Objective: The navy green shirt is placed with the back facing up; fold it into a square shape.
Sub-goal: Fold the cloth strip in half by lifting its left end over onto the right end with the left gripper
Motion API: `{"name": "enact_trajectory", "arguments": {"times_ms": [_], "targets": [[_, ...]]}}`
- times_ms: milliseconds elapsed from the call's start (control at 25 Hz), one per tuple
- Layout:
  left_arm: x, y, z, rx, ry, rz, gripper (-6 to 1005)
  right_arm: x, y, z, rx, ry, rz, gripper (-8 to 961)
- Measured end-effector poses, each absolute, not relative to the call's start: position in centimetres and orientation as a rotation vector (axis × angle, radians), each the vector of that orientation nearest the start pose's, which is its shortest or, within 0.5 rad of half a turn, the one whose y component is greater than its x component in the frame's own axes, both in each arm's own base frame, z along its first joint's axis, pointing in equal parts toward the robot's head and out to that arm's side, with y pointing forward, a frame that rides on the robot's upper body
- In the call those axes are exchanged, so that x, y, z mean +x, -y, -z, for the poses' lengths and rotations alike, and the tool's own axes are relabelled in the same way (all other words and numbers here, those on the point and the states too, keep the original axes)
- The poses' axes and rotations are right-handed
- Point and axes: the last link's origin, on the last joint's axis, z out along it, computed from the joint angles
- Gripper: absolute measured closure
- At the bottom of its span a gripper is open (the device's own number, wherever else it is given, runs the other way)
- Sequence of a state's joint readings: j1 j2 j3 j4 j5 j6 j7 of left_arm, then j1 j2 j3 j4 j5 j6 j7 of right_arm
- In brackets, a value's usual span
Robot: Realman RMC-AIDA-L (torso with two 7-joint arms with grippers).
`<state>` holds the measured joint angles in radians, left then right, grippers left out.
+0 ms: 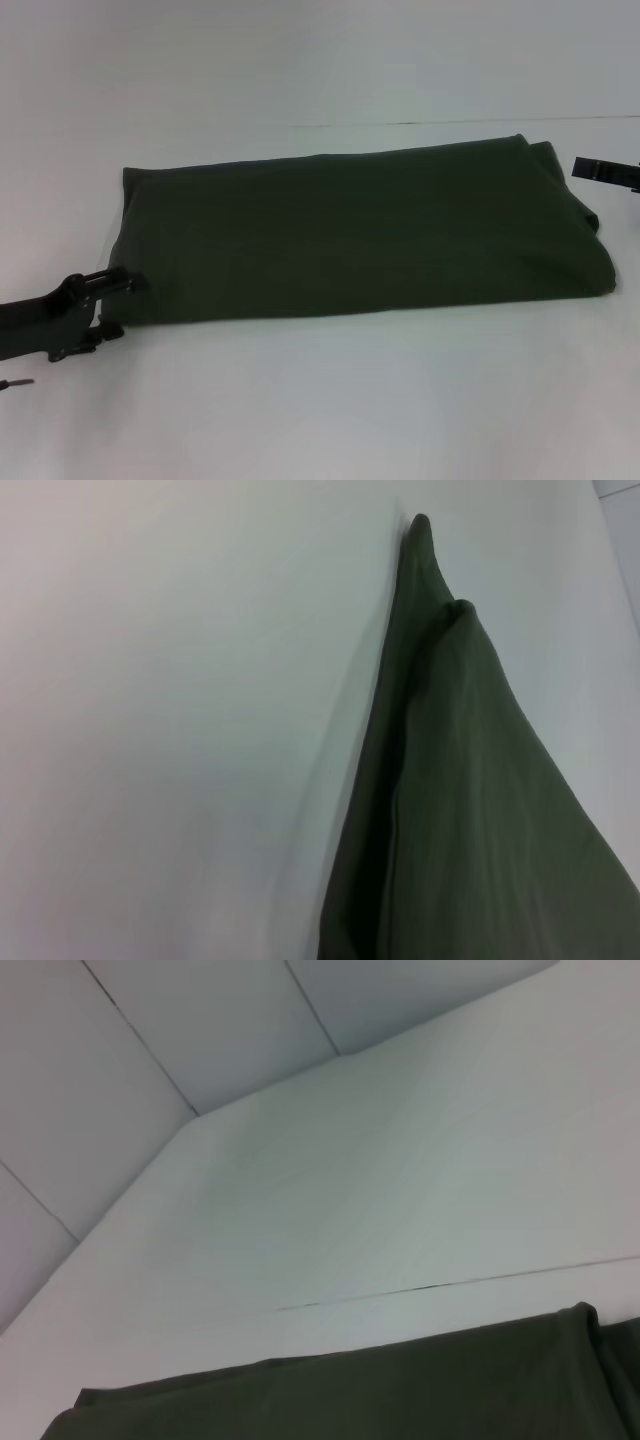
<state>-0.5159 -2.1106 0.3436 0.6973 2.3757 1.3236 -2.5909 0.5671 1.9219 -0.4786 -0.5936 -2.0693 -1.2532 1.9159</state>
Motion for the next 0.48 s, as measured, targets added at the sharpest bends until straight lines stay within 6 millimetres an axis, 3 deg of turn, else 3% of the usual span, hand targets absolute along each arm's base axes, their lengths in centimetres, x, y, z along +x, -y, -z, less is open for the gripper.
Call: {"name": "enact_trajectory", "arguments": {"times_ms": [480], "targets": [[-33.62, -33.30, -1.77, 1.981, -2.690, -0.855, 137, 32.78, -38.22, -9.05, -2.070, -1.321, -0.680, 263]]}}
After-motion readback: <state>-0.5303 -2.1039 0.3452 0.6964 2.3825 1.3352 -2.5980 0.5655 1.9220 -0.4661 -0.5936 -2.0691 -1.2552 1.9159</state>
